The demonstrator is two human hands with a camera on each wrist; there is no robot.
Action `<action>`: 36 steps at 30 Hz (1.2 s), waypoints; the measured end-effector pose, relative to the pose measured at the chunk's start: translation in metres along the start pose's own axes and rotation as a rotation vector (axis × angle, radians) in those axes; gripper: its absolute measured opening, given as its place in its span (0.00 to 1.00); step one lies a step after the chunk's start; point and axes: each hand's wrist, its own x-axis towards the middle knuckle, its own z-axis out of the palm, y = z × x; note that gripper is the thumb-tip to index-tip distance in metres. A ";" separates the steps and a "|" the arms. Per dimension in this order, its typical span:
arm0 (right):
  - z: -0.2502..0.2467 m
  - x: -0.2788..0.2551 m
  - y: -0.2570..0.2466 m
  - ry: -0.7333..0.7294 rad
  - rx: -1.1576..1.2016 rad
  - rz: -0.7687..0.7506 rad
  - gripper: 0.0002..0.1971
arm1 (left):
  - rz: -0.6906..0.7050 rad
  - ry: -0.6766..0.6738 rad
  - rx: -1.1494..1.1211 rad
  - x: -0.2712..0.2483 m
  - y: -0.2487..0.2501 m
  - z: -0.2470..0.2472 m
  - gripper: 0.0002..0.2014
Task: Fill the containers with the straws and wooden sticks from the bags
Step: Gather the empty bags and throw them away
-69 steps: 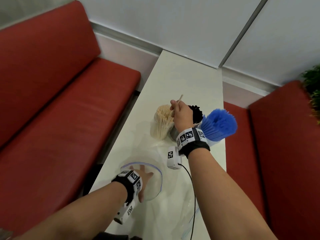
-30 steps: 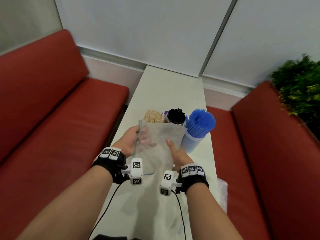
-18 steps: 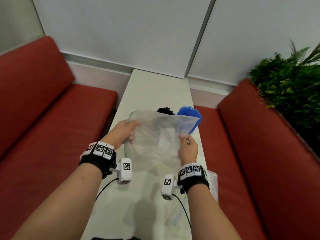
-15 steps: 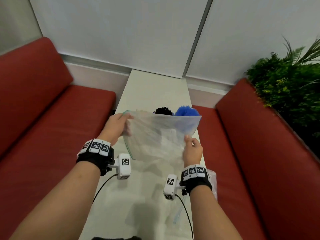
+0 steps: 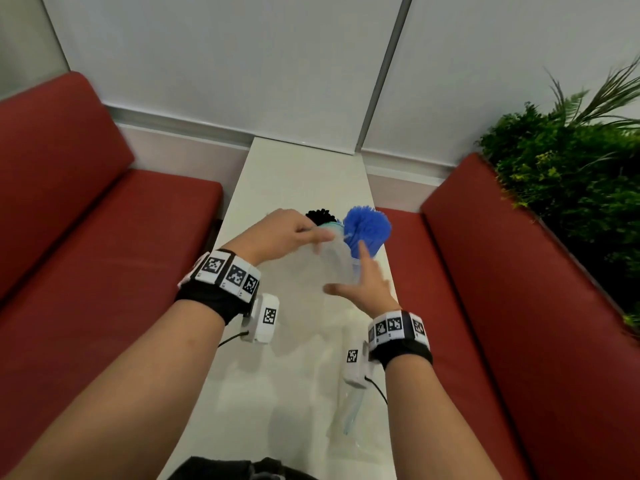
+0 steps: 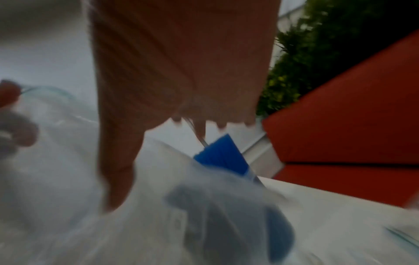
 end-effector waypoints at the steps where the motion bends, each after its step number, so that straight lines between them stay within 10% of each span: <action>1: 0.003 0.001 -0.006 -0.155 0.089 0.003 0.43 | 0.019 -0.073 0.028 0.002 0.006 0.000 0.25; 4: 0.018 0.006 -0.003 -0.152 0.374 0.098 0.06 | 0.081 0.021 0.036 0.005 0.010 -0.010 0.15; 7: 0.018 0.006 0.010 -0.020 0.444 0.146 0.03 | 0.046 0.450 -0.110 0.005 -0.008 -0.031 0.04; 9: 0.009 0.006 0.015 0.074 0.562 0.173 0.03 | -0.118 0.527 -0.213 0.003 -0.027 -0.040 0.23; 12: 0.001 0.009 0.014 0.249 0.783 0.202 0.04 | -0.508 0.027 -0.285 -0.001 -0.042 -0.026 0.59; 14: 0.001 0.009 0.011 0.263 0.864 0.181 0.05 | -0.574 -0.252 -0.490 -0.003 -0.042 -0.001 0.60; 19: -0.002 0.002 0.028 0.106 0.960 0.164 0.15 | -0.470 -0.105 -0.775 0.004 -0.054 0.033 0.18; 25: -0.030 -0.017 0.081 0.012 0.953 0.300 0.24 | -0.278 -0.050 -0.714 0.005 -0.062 0.032 0.08; 30: -0.058 -0.023 0.097 0.401 0.562 0.278 0.16 | -0.106 -0.217 -0.266 0.025 -0.046 0.028 0.08; 34: -0.040 -0.014 0.058 -0.163 0.491 0.096 0.44 | 0.070 -0.662 -0.102 0.039 -0.001 0.059 0.10; 36: -0.013 -0.018 0.048 -0.373 0.451 0.060 0.41 | 0.075 -0.767 -0.257 0.042 0.013 0.075 0.12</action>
